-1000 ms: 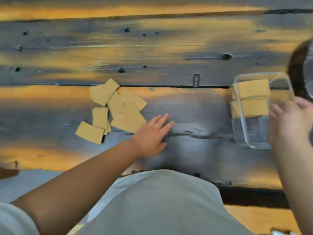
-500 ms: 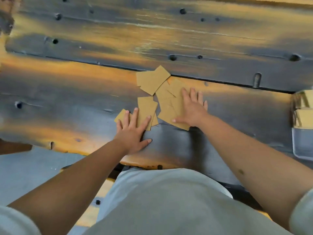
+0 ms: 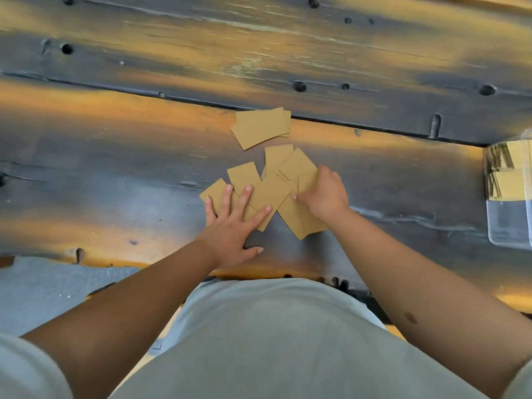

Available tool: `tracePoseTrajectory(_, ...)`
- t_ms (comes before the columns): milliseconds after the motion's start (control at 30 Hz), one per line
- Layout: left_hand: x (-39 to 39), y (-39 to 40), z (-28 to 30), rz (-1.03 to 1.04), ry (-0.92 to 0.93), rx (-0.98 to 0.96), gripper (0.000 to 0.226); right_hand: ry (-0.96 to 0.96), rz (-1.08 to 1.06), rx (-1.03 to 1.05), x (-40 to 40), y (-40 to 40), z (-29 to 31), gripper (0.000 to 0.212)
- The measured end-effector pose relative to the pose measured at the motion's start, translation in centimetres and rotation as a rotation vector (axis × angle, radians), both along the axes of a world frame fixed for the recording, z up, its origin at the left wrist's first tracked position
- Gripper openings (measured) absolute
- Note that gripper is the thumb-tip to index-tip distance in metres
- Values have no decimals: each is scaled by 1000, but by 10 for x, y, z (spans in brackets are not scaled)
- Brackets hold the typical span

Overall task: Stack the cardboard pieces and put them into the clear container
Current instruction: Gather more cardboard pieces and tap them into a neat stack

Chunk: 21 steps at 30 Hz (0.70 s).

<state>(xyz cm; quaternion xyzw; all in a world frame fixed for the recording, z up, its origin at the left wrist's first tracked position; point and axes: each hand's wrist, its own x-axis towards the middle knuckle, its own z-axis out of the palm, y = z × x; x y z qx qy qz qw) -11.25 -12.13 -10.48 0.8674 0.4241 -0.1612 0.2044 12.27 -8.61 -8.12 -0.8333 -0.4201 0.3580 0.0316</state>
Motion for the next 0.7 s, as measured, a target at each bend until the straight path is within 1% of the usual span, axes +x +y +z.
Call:
tracePoseTrajectory(100,6,-2,2,11,-5,-14,91,30,-67,-38,4,-9,4,51)
tracePoseTrajectory(267,29,-8,5,29,-69,-61,95,146,-280,66,-1,-26,10,37)
tracePoseTrajectory(300,33,-10,5,27,-91,-72,95,201,-351,103,-4,-29,11,34)
tracePoseTrajectory(367,44,-14,5,7,-116,-88,97,415,-557,169,-11,-36,15,32)
tracePoseTrajectory(433,53,-18,5,9,-122,-101,101,664,-739,229,-16,-41,18,43)
tracePoseTrajectory(467,58,-20,6,26,-133,-111,103,755,-802,254,-18,-43,19,49)
tracePoseTrajectory(600,66,-21,10,84,-236,-173,104,892,-972,310,-26,-53,19,59)
tracePoseTrajectory(700,66,-19,15,111,-380,-265,98,1016,-1114,346,-26,-62,18,53)
